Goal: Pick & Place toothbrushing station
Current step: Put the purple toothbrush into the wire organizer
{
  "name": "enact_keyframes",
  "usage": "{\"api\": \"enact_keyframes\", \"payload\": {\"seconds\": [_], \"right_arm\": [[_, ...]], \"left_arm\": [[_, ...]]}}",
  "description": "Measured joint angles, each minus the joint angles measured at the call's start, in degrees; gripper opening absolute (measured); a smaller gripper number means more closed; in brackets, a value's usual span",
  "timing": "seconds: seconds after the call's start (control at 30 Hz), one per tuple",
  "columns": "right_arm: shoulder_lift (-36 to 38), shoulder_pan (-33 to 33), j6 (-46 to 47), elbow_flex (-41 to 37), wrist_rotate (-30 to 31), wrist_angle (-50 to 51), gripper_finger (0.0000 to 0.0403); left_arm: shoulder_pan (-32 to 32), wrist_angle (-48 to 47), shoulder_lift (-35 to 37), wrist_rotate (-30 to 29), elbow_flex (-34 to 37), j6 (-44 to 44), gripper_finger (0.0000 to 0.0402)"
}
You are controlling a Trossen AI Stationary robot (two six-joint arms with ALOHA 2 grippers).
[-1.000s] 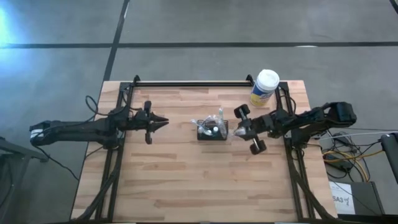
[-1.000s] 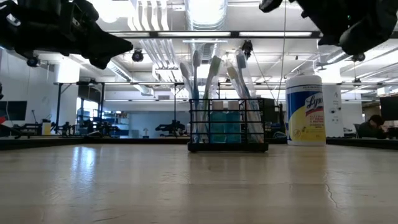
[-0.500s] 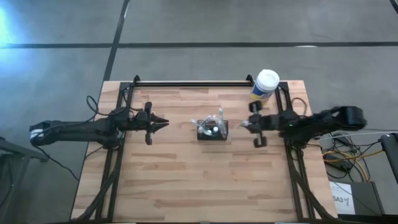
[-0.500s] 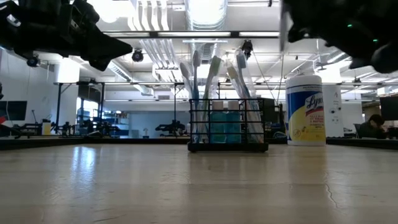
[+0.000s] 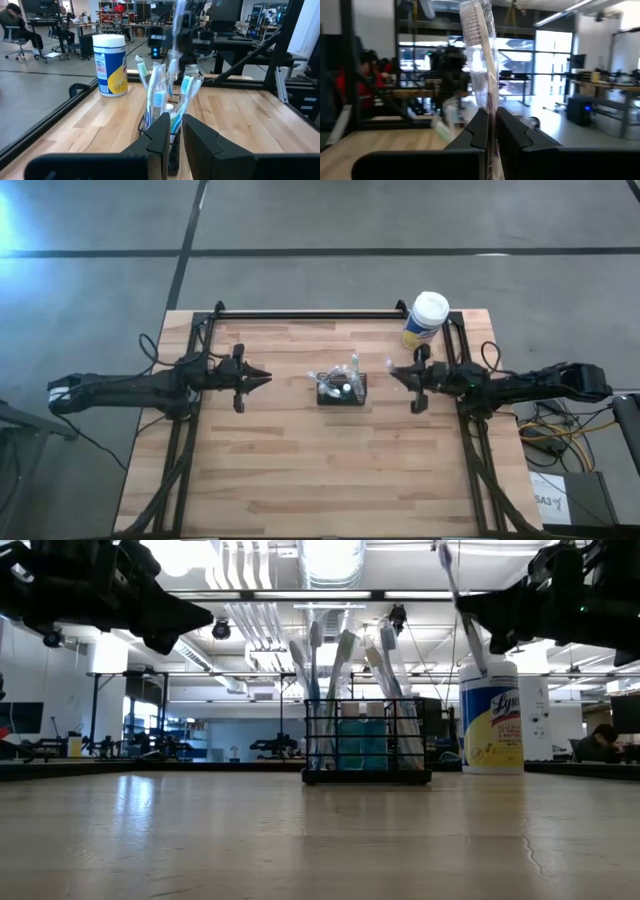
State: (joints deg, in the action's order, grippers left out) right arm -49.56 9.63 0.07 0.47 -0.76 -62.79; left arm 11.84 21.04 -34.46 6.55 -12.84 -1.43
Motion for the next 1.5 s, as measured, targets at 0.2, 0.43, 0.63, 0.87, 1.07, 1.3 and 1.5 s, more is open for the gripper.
{"api": "enact_keyframes", "payload": {"seconds": [0.2,0.43,0.63,0.87,1.07,1.3,1.5], "right_arm": [[-3.7,-0.3,-0.1,0.0,0.1,-2.5,0.0013],[-22.4,-1.1,-0.3,0.0,0.8,-23.1,0.0013],[-35.5,-1.1,-0.2,3.2,0.9,-27.0,0.0013],[-36.7,-1.5,-1.4,7.1,0.4,-27.1,0.0013],[-37.7,-3.5,-3.1,10.1,-0.8,-27.1,0.0013],[-38.0,-4.1,-2.7,12.8,-1.2,-27.2,0.0013],[-37.3,-4.2,-1.6,20.0,-6.8,-20.9,0.0013]], "left_arm": [[0.0,-0.1,-0.3,0.0,0.0,1.1,0.0058],[0.0,-0.1,-0.3,0.0,0.0,1.1,0.0058],[0.0,-0.4,-0.2,0.0,0.0,1.0,0.0058],[0.0,-0.5,-0.3,0.0,0.1,1.4,0.0058],[0.0,-0.5,-0.3,0.0,0.1,1.4,0.0058],[0.0,-0.6,-0.3,0.0,-0.1,1.5,0.0058],[-0.1,-0.5,-3.3,0.9,-6.0,2.0,0.0058]]}}
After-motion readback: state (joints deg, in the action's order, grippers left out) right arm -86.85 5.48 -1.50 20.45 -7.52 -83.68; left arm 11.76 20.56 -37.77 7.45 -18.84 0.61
